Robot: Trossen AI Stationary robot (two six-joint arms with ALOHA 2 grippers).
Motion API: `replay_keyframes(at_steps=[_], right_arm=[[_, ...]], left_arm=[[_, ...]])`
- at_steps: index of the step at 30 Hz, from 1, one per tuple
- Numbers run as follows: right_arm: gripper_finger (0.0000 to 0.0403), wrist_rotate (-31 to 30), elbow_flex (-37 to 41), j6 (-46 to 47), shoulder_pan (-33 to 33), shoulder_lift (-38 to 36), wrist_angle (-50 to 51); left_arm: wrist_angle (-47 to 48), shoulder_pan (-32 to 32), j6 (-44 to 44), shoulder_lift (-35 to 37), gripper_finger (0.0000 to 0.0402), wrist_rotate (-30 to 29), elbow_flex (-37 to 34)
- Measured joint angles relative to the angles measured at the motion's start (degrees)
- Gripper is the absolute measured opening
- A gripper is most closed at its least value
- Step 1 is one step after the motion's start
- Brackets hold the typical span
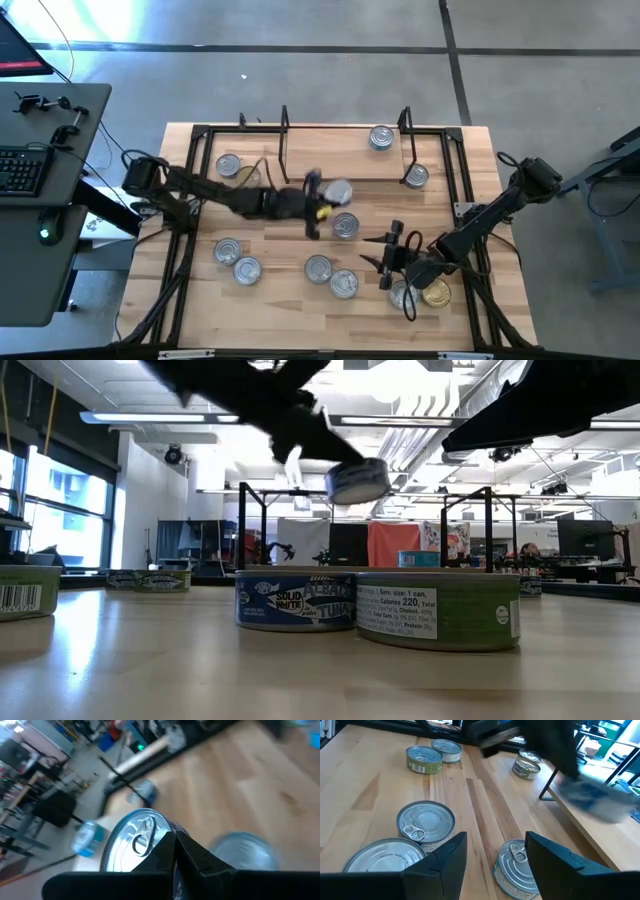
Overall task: Stack canned seafood by type on shelf
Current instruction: Put the blue tuna can on the shelf
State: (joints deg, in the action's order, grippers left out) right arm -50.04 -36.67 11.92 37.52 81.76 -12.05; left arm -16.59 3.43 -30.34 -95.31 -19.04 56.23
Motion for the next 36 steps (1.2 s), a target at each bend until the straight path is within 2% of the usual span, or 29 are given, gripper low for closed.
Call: replay_keyframes(at_steps=[3,6,13,17,20,30,33,36], right_arm=[[0.0193,0.0,0.0,-0.2,0.0,0.0,0.2],[0.0193,-0.1,0.0,-0.3,0.0,0.0,0.4],[0.0193,-2.0,0.0,2.7,0.0,0.0,2.8],[0.0193,-2.0,0.0,5.3,0.0,0.0,4.9],[0.0193,-2.0,0.0,6.9,0.0,0.0,6.2],[0.0193,-2.3,0.0,7.3,-0.7,0.0,6.9],[0.0193,-2.5,0.0,7.3,-0.8,0.0,6.9],[0.0193,-2.5,0.0,7.1,-1.3,0.0,6.9]], left_arm=[[-0.2,-5.5,-1.9,-1.5,0.0000,5.4,4.2],[0.2,-10.4,-4.1,-5.7,0.0000,8.2,9.5],[11.2,-18.9,-7.8,-18.3,0.0000,8.6,24.8],[12.3,-23.3,-8.1,-24.1,0.0001,8.5,28.9],[12.4,-25.8,-7.7,-26.1,0.0001,8.5,29.3],[13.6,-26.7,-4.9,-26.3,0.0001,11.1,29.3],[14.8,-26.1,0.3,-26.4,0.0001,13.0,30.3],[22.5,-26.2,6.2,-26.4,0.0000,15.2,35.1]])
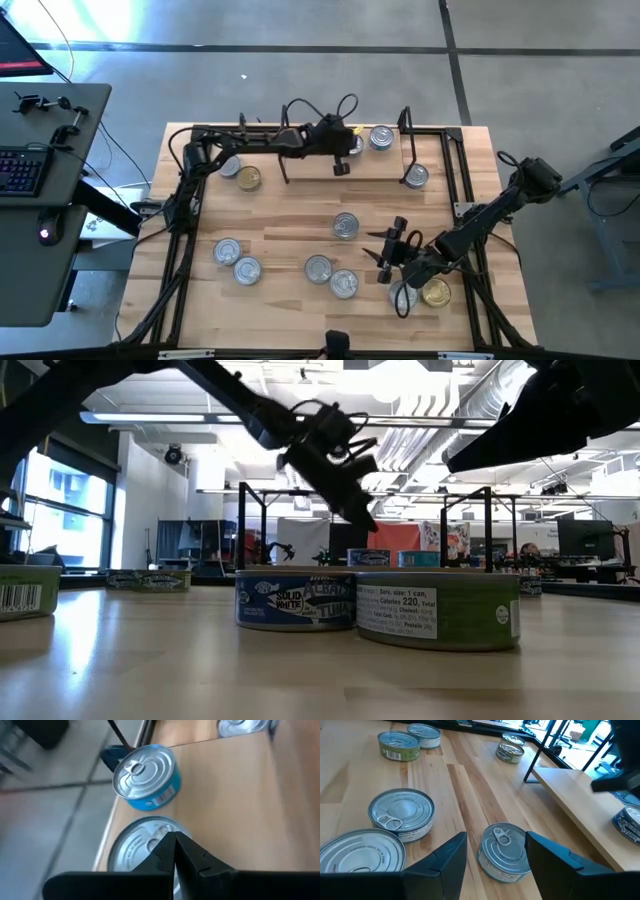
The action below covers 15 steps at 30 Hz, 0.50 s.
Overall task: Stack canned seafood by type on shelf
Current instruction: Put the blue tuna can on the shelf
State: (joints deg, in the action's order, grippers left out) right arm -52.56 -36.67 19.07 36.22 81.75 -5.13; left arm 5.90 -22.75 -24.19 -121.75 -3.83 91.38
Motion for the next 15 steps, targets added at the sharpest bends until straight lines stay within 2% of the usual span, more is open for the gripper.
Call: replay_keyframes(at_steps=[3,5,9,13,15], right_arm=[[0.0193,0.0,0.0,0.1,-0.7,0.0,0.0],[0.0193,0.1,0.0,0.1,-1.4,0.0,-0.1],[0.0193,0.5,0.0,0.2,-2.7,0.0,-0.2],[0.0193,0.6,0.0,0.4,-3.3,0.0,-0.2],[0.0193,0.6,0.0,0.4,-3.3,0.0,-0.3]], left_arm=[[10.1,-1.0,3.1,0.0,0.0000,1.2,5.4],[14.4,-2.7,4.4,0.0,0.0000,4.7,8.8],[16.0,-6.8,4.6,-0.4,0.0000,13.6,11.4],[16.6,-9.7,0.2,-2.6,0.0000,19.8,11.3],[16.0,-10.1,-2.7,-3.9,0.0000,20.7,11.3]])
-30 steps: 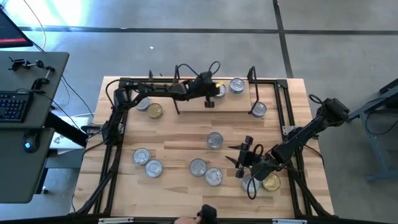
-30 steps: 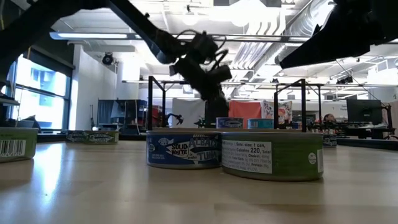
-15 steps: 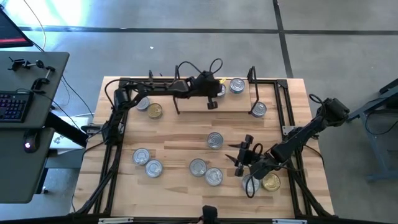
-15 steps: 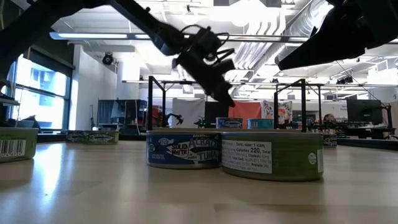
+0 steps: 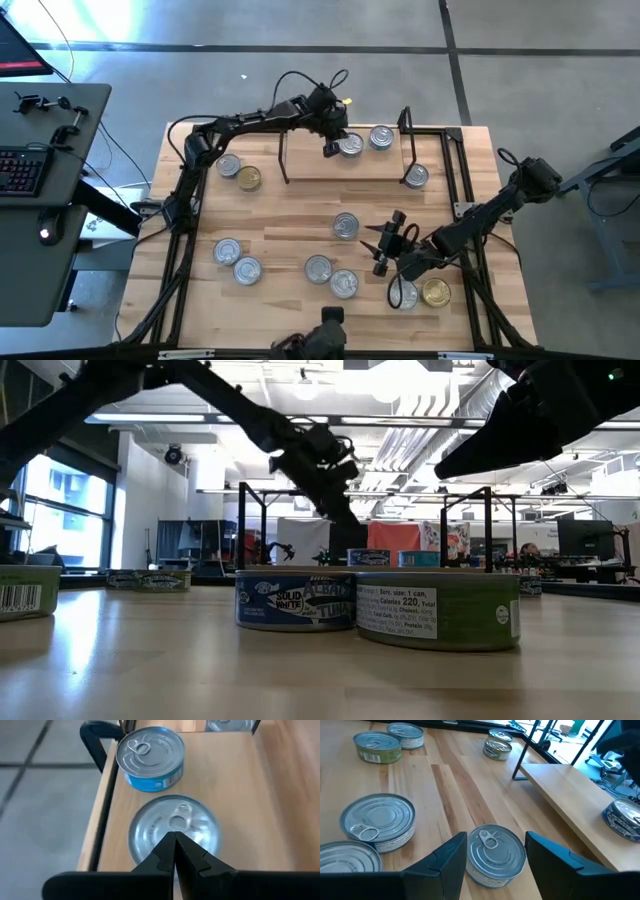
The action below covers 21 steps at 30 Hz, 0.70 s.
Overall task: Stack canned seafood by type on shelf
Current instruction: Put the blue tuna can on the shelf
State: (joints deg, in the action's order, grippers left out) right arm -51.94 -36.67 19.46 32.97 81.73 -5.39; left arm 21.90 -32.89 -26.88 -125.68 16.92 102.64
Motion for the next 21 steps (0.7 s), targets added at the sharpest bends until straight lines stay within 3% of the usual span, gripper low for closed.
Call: replay_keyframes(at_steps=[8,13,21], right_arm=[[0.0193,0.0,0.0,0.0,0.0,0.0,0.0],[0.0193,0.0,0.0,0.0,0.0,0.0,0.1],[0.0193,-0.1,0.0,-0.2,0.0,0.0,0.2]], left_arm=[[-0.7,-0.1,-7.9,-4.0,0.0000,-2.6,0.1],[0.6,0.0,-8.3,-3.6,0.0000,-6.7,0.1],[0.4,-0.7,-9.8,-3.6,0.0000,-7.1,0.1]])
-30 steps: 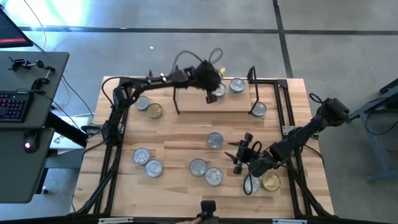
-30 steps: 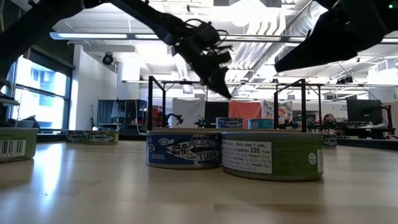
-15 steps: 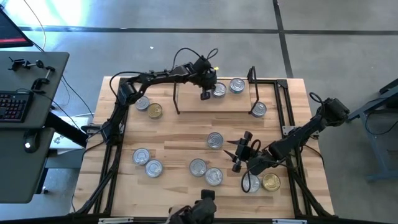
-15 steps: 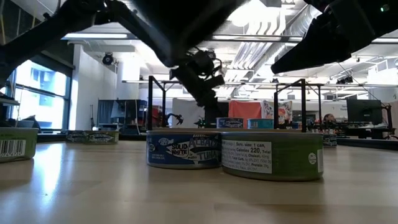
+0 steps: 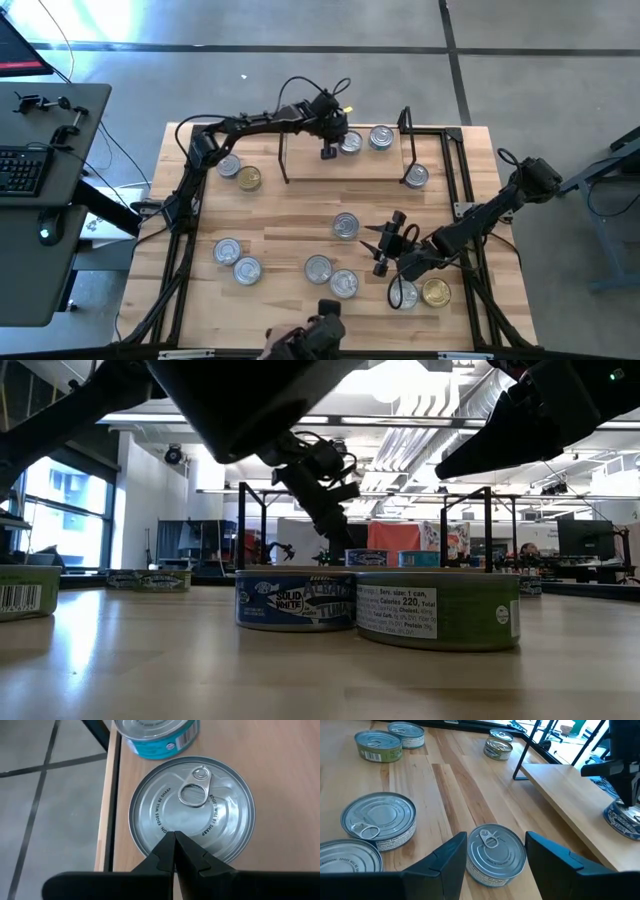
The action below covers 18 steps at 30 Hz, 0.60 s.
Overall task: Stack canned seafood by type on shelf
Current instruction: Put the blue tuna can on the shelf
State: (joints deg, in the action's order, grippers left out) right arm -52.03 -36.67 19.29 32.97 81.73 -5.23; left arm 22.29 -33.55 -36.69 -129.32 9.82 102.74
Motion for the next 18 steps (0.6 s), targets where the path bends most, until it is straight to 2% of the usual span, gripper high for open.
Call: replay_keyframes(at_steps=[18], right_arm=[[0.0193,0.1,0.0,-0.2,0.0,0.0,0.3]], left_arm=[[0.5,-0.5,-0.7,0.1,0.0000,-3.4,0.0]])
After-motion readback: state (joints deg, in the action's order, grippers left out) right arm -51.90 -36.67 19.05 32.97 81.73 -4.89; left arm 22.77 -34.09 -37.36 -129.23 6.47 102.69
